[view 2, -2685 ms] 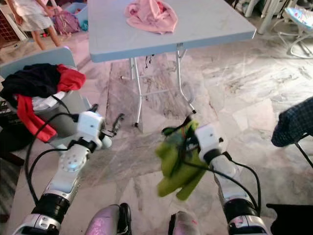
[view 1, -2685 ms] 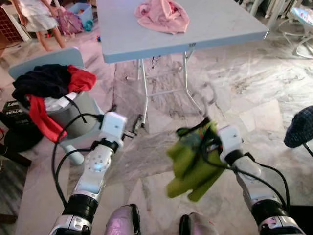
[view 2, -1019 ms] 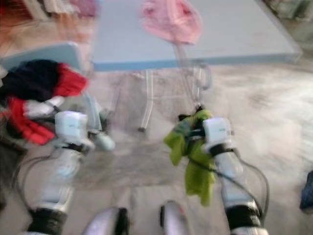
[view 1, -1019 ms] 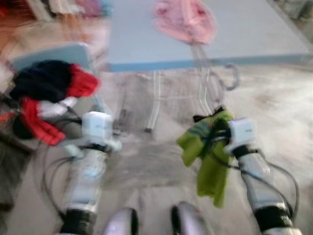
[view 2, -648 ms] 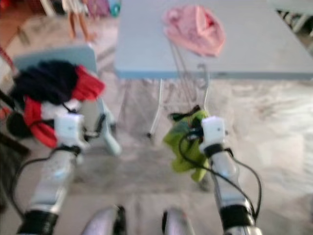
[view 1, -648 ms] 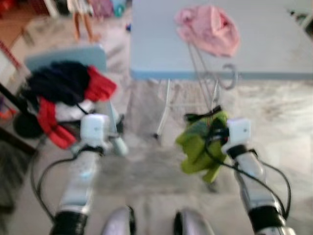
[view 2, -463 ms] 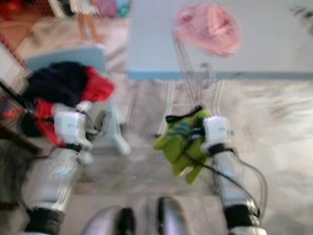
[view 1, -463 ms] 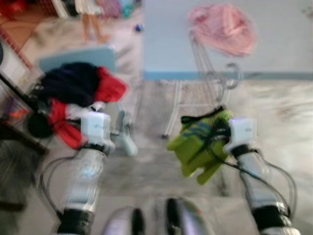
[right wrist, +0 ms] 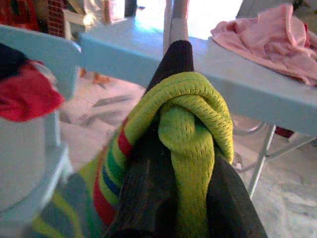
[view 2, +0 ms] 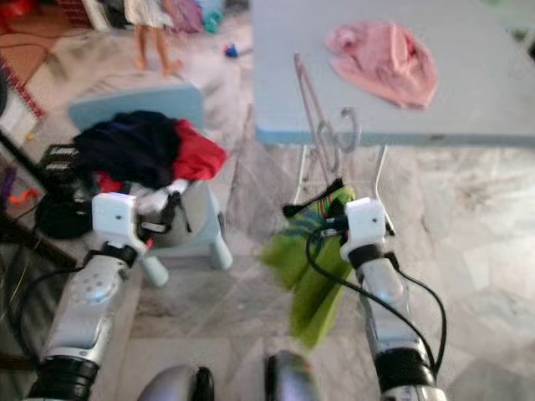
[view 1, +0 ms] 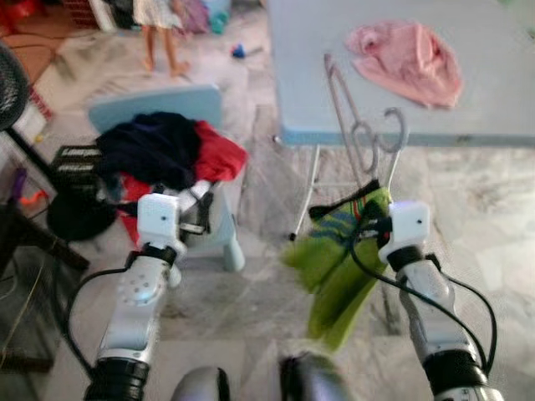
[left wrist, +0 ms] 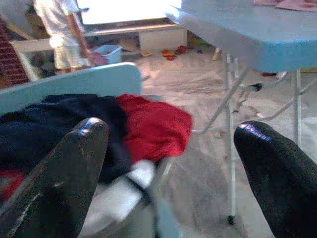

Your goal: Hang hanger

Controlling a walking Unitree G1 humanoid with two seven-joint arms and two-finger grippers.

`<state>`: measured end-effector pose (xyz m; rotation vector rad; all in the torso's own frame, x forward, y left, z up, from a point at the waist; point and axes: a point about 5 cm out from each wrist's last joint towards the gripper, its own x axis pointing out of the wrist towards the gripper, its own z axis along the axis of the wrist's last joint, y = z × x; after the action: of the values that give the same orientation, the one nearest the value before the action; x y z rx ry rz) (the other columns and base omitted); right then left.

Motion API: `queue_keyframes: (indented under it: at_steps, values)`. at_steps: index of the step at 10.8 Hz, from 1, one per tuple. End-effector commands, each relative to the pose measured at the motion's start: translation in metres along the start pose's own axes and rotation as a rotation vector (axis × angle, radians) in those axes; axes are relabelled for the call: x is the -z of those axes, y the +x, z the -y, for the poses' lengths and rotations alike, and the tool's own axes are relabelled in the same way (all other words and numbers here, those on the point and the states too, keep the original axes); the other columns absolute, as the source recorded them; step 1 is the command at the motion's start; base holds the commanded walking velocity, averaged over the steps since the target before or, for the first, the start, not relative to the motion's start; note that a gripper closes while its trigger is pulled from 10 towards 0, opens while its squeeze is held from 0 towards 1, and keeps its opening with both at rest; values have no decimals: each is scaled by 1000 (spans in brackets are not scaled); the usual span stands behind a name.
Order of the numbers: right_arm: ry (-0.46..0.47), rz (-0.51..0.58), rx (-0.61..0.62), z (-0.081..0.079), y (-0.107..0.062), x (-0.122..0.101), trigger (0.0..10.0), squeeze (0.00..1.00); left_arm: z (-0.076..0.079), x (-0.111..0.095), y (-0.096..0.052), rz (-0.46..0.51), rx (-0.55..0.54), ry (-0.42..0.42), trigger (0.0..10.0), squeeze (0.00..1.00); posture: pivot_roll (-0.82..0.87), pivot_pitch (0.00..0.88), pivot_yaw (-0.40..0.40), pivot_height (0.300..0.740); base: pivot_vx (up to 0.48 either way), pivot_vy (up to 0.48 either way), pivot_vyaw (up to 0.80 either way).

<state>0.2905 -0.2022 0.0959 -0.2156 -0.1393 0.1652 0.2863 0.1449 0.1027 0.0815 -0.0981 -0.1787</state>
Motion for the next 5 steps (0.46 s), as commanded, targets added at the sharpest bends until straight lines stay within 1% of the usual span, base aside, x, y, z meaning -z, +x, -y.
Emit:
queue_keyframes:
  at_steps: [1, 4, 5]
  values:
    - [-2, 20, 20, 5, 0, -4, 10000, 0, 2, 3, -2, -16, 5, 14, 10000, 0, -12, 184, -14, 740, 0, 0, 0]
    - [-5, 27, 33, 5, 0, -5, 10000, 0, 6, 2, -1, -2, 44, 1, 10000, 0, -17, 178, -13, 740, 0, 0, 0]
    - [7, 3, 44, 6, 1, -3, 10000, 0, 6, 2, -1, 1, 48, -1, 10000, 0, -18, 177, -13, 740, 0, 0, 0]
